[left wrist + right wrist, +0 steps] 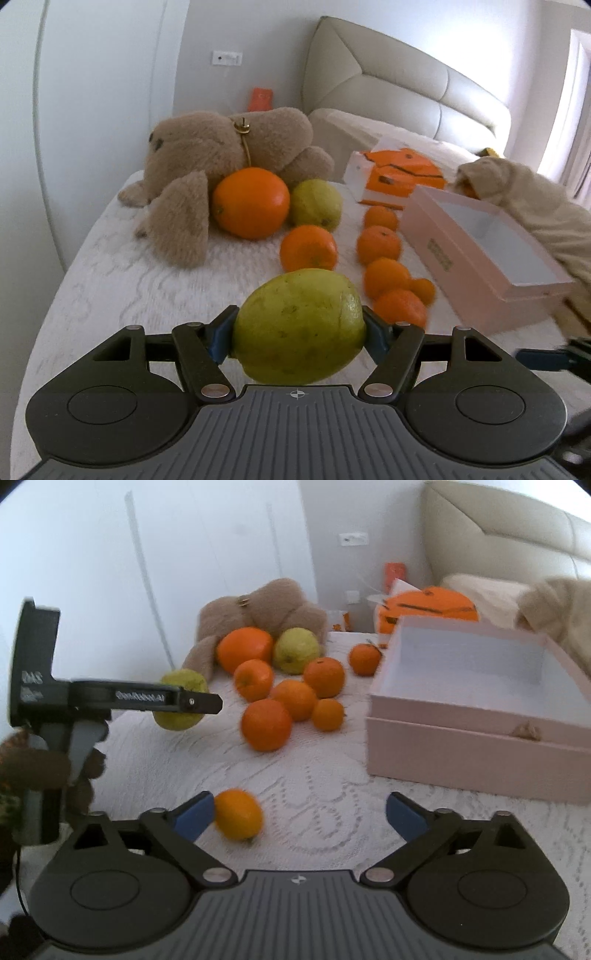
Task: Organize fruits
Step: 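Lift the pomelo with the left gripper while the right gripper grasps an orange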
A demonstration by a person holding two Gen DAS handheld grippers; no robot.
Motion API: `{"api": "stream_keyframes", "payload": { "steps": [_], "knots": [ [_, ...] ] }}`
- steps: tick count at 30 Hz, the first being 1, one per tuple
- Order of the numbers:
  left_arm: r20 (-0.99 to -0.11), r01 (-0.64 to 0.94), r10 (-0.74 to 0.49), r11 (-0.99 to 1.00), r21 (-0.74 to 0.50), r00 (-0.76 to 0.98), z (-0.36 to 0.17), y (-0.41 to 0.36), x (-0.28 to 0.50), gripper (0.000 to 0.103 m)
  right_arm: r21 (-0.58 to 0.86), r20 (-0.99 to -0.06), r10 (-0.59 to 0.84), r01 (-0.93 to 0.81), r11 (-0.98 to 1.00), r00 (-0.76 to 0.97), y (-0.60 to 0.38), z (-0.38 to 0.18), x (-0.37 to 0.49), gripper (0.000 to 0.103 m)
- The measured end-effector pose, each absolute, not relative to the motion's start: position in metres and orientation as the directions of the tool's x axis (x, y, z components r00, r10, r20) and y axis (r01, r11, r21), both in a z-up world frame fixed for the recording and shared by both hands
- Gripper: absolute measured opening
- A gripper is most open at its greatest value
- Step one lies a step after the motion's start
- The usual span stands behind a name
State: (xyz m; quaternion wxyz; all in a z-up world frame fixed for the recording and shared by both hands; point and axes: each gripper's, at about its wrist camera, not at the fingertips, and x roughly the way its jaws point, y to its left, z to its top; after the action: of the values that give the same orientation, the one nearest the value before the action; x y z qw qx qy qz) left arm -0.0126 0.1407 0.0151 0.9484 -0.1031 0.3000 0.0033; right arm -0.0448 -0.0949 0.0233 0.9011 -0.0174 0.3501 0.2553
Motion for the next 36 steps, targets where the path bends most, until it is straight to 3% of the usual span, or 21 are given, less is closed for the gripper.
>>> {"api": "stream_keyframes", "payload": {
  "steps": [2, 5, 10, 15, 17, 20, 24, 28, 29, 32, 36],
  "knots": [
    [-0.567, -0.059, -0.063, 0.979, -0.195, 0.821, 0.016, 0.138, -0.026, 0.074, 0.120, -0.649, 0.450, -0.501, 0.857, 0.613, -0.087, 0.025, -0.050, 0.075],
    [-0.571, -0.052, -0.071, 0.979, -0.197, 0.818, 0.014, 0.136, -0.038, 0.074, 0.122, -0.656, 0.482, -0.549, 0.827, 0.581, -0.077, 0.027, -0.056, 0.065],
    [-0.581, -0.058, -0.081, 0.974, -0.217, 0.810, 0.006, 0.137, -0.044, 0.074, 0.006, -0.673, 0.420, -0.563, 0.827, 0.609, -0.057, 0.026, -0.058, 0.051],
    [-0.579, -0.049, -0.099, 0.971, -0.235, 0.809, 0.003, 0.136, -0.044, 0.074, -0.062, -0.692, 0.396, -0.597, 0.800, 0.603, -0.041, 0.020, -0.056, 0.047],
    [-0.575, -0.042, -0.108, 0.970, -0.241, 0.811, 0.010, 0.136, -0.039, 0.074, -0.056, -0.703, 0.400, -0.607, 0.793, 0.588, -0.037, 0.018, -0.054, 0.033],
    [-0.525, 0.005, -0.132, 0.972, -0.236, 0.841, 0.038, 0.130, -0.029, 0.074, 0.006, -0.694, 0.436, -0.601, 0.799, 0.573, -0.041, 0.029, -0.046, 0.032],
    [-0.421, 0.110, -0.180, 0.976, -0.187, 0.889, 0.090, 0.109, -0.007, 0.074, 0.078, -0.577, 0.479, -0.539, 0.838, 0.661, -0.069, 0.088, -0.021, 0.032],
    [-0.362, 0.249, -0.304, 0.949, -0.192, 0.881, 0.134, 0.071, 0.035, 0.074, 0.061, -0.452, 0.351, -0.364, 0.929, 0.820, -0.116, 0.167, 0.028, 0.032],
    [-0.377, 0.294, -0.353, 0.934, -0.205, 0.857, 0.140, 0.057, 0.053, 0.075, 0.050, -0.448, 0.305, -0.317, 0.947, 0.841, -0.128, 0.185, 0.046, 0.032],
    [-0.537, 0.367, -0.468, 0.884, -0.290, 0.702, 0.125, 0.013, 0.115, 0.074, -0.051, -0.509, 0.190, -0.250, 0.967, 0.839, -0.144, 0.203, 0.091, 0.032],
    [-0.689, 0.384, -0.468, 0.877, -0.288, 0.553, 0.072, -0.041, 0.162, 0.074, -0.068, -0.656, 0.103, -0.195, 0.978, 0.747, -0.169, 0.176, 0.132, 0.032]
  ]
}}
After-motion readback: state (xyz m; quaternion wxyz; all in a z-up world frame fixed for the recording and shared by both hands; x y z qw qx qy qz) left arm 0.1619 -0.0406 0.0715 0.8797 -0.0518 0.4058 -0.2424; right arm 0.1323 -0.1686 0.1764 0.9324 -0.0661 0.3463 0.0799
